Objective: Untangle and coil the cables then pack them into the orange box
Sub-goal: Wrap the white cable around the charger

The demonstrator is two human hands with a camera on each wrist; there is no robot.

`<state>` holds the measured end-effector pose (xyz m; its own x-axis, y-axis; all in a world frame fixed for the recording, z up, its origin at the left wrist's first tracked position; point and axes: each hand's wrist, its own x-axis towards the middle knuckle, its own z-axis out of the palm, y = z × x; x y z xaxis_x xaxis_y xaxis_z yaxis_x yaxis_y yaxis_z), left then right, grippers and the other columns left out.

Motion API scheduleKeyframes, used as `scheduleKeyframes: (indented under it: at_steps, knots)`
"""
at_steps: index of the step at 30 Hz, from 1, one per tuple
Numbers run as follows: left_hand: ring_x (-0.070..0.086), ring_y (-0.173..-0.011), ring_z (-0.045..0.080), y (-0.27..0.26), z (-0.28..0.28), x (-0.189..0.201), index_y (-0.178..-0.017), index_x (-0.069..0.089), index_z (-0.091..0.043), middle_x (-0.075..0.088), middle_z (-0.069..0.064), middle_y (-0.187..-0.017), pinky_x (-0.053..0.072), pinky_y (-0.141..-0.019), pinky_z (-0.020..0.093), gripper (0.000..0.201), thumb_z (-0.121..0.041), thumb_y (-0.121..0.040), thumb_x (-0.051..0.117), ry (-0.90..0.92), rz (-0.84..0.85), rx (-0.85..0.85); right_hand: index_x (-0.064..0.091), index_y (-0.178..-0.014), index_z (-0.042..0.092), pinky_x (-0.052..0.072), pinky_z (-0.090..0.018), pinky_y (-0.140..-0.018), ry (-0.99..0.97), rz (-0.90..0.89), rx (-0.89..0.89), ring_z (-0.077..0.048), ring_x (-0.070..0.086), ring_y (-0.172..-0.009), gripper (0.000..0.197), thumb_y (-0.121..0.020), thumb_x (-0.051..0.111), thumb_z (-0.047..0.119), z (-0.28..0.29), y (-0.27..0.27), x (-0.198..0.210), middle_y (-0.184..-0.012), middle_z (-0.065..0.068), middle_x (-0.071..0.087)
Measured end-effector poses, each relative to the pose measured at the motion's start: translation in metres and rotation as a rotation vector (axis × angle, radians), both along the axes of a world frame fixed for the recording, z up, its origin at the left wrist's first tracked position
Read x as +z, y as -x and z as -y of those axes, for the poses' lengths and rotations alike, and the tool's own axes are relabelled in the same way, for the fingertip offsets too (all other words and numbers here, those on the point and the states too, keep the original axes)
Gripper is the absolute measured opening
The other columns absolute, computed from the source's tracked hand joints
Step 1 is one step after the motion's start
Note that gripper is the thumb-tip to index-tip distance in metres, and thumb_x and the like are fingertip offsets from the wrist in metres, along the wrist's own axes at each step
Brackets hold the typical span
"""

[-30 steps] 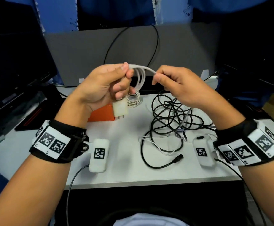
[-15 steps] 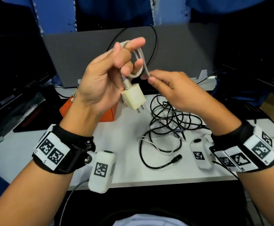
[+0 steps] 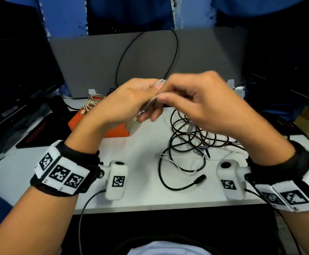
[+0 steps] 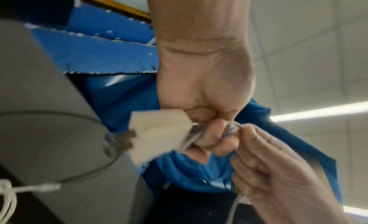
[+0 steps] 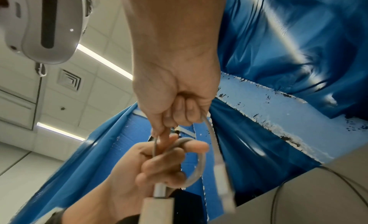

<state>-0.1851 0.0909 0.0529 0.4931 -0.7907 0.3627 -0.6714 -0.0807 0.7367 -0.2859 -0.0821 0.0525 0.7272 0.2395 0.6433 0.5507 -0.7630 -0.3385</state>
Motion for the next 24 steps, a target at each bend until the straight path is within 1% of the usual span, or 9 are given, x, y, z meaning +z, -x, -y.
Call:
scheduleKeyframes:
  at_steps: [3,5,8,11,13,15,17,20,24]
  knots:
    - [0.040,-0.049,0.026,0.006,-0.006,0.006,-0.075,0.064,-0.011,0.034,0.003,-0.045,0.032,-0.050,0.035,0.049,-0.036,-0.107,0.037,0.088,-0.201,-0.156,0.060,-0.091,0.006,0.042,-0.033,-0.059,-0.280,0.102,-0.012,-0.014,0.049,-0.059,0.026,-0.097,0.070,0.029,0.006,-0.004,0.003,-0.066,-0.003,0.062]
    - [0.044,-0.049,0.019,0.009,-0.005,0.007,-0.085,0.068,-0.008,0.026,-0.002,-0.045,0.029,-0.054,0.034,0.049,-0.035,-0.107,0.034,0.143,-0.228,-0.227,0.053,-0.092,0.008,0.036,-0.036,-0.057,-0.364,0.137,-0.034,-0.020,0.040,-0.058,0.027,-0.099,0.067,0.029,0.005,-0.007,0.002,-0.065,-0.011,0.050]
    - [0.027,-0.039,0.007,0.013,0.001,0.006,-0.084,0.056,-0.008,0.022,-0.009,-0.046,0.033,-0.056,0.037,0.044,-0.026,-0.110,0.025,0.281,-0.374,-0.337,0.055,-0.099,0.013,0.044,-0.045,-0.063,-0.359,0.127,-0.070,-0.027,0.051,-0.068,0.020,-0.107,0.052,0.031,0.003,-0.011,-0.002,-0.076,-0.009,0.058]
    - [0.020,-0.038,0.009,0.016,0.009,0.000,-0.083,0.052,-0.012,0.020,-0.009,-0.048,0.045,-0.062,0.026,0.042,-0.027,-0.110,0.023,0.384,-0.566,-0.457,0.064,-0.105,0.009,0.047,-0.035,-0.066,-0.458,0.075,-0.058,-0.014,0.057,-0.072,0.038,-0.112,0.035,0.035,-0.003,-0.016,-0.010,-0.082,0.000,0.064]
    - [0.023,-0.038,0.009,0.016,0.013,-0.003,-0.084,0.050,-0.013,0.021,-0.008,-0.048,0.047,-0.067,0.025,0.041,-0.028,-0.110,0.023,0.429,-0.645,-0.501,0.069,-0.107,0.011,0.047,-0.019,-0.063,-0.617,-0.047,-0.011,-0.005,0.061,-0.068,0.050,-0.113,0.027,0.038,-0.009,-0.018,-0.015,-0.077,0.009,0.068]
    - [0.027,-0.040,0.009,0.016,0.015,-0.003,-0.085,0.051,-0.013,0.025,-0.009,-0.048,0.048,-0.072,0.026,0.040,-0.028,-0.110,0.024,0.446,-0.670,-0.484,0.067,-0.109,0.002,0.039,-0.009,-0.053,-0.740,-0.142,-0.019,0.002,0.054,-0.056,0.059,-0.113,0.022,0.040,-0.015,-0.017,-0.017,-0.062,0.014,0.060]
    - [0.032,-0.041,0.007,0.014,0.015,-0.002,-0.086,0.051,-0.013,0.032,-0.012,-0.047,0.048,-0.075,0.027,0.038,-0.028,-0.110,0.025,0.445,-0.660,-0.425,0.060,-0.103,-0.004,0.036,-0.009,-0.049,-0.816,-0.160,0.025,0.001,0.050,-0.049,0.058,-0.113,0.023,0.039,-0.017,-0.015,-0.018,-0.064,0.007,0.055]
    - [0.037,-0.043,0.006,0.012,0.013,0.001,-0.087,0.050,-0.014,0.037,-0.013,-0.049,0.048,-0.076,0.027,0.036,-0.028,-0.111,0.026,0.422,-0.623,-0.344,0.053,-0.096,0.008,0.035,-0.010,-0.048,-0.901,-0.187,0.104,0.000,0.045,-0.047,0.044,-0.113,0.027,0.039,-0.023,-0.014,-0.017,-0.075,-0.002,0.049]
    - [0.042,-0.045,0.008,0.014,0.012,0.006,-0.088,0.051,-0.013,0.040,-0.010,-0.049,0.049,-0.077,0.027,0.034,-0.029,-0.111,0.031,0.406,-0.602,-0.272,0.049,-0.096,0.011,0.027,-0.020,-0.044,-0.990,-0.269,0.165,-0.006,0.032,-0.047,0.036,-0.112,0.034,0.039,-0.026,-0.015,-0.019,-0.068,0.000,0.047]
